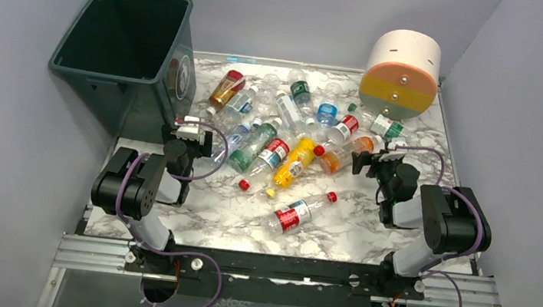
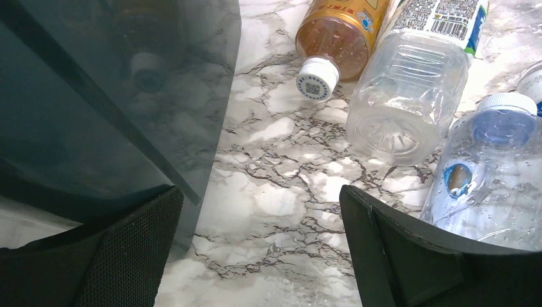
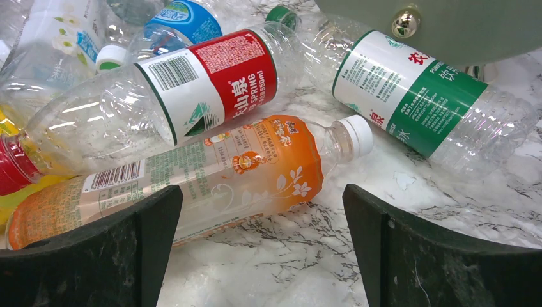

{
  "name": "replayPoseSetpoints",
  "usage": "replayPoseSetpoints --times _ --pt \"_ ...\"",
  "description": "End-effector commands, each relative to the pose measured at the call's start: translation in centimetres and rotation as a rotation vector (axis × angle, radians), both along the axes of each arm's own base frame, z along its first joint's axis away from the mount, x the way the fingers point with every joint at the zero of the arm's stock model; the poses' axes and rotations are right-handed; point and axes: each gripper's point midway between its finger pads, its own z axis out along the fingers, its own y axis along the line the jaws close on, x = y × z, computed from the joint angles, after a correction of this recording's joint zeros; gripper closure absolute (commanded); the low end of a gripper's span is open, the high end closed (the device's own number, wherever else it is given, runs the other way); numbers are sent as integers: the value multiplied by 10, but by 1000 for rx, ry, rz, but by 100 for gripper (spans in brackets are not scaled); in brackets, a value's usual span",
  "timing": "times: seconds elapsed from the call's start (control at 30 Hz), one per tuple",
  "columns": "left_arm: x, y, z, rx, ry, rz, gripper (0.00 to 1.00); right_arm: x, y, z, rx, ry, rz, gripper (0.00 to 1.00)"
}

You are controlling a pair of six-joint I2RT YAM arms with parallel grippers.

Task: Put the plastic bottles in the bin
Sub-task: Pick up the plastic bottle at the center of the board.

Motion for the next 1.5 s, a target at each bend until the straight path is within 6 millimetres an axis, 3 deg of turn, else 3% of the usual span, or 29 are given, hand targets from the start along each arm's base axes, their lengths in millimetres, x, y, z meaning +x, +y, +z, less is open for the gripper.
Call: replayPoseSetpoints --times 0.0,0.93,1.17,1.47 --pt "6 0 8 -8 -27 -4 1 3 5 6 -6 -25 23 1" --pt "6 2 14 -16 -36 10 1 2 5 5 -6 -23 23 1" --pt "9 -7 42 -3 -20 -22 1 3 4 5 -6 -23 22 1" --pt "5 -48 109 -116 -137 -135 1 3 4 5 -6 -23 22 1"
